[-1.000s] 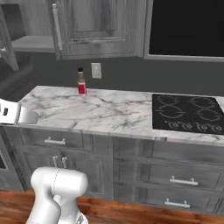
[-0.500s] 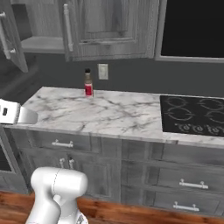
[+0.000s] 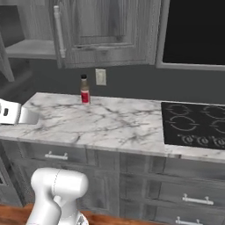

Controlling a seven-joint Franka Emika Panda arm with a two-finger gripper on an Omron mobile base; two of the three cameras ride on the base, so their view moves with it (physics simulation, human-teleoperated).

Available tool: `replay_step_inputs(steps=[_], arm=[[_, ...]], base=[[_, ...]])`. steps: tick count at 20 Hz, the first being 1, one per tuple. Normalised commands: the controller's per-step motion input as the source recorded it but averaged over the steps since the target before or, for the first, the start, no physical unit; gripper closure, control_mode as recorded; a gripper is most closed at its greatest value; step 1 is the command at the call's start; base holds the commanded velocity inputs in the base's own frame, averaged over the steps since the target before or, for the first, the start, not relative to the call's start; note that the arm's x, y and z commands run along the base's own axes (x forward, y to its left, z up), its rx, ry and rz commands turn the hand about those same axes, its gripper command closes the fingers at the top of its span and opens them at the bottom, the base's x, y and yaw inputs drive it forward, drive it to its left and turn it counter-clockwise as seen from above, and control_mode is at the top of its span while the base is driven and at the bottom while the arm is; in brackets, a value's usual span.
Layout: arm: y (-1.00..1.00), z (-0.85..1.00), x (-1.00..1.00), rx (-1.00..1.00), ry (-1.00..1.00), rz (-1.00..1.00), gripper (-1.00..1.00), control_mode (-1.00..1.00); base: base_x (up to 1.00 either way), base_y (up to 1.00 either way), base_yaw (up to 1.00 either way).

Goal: Close all open cabinet doors.

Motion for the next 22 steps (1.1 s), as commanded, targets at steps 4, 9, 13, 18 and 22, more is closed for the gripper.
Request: replay_step_inputs(steps=[4, 9, 13, 18, 22], arm=[[0.00, 0.00, 0.00, 0.00, 0.00, 0.00, -1.00, 1.00], [0.00, 0.00, 0.00, 0.00, 0.00, 0.00, -1.00, 1.00], [0.00, 0.00, 0.00, 0.00, 0.00, 0.00, -1.00, 1.00], [0.00, 0.00, 0.00, 0.00, 0.00, 0.00, -1.00, 1.00], [0.00, 0.00, 0.00, 0.00, 0.00, 0.00, -1.00, 1.00]], base=[[0.44, 0.00, 0.00], [0.43, 0.00, 0.00], [0.39, 0.02, 0.00], [0.37, 0.09, 0.00], [0.35, 0.19, 0.00]])
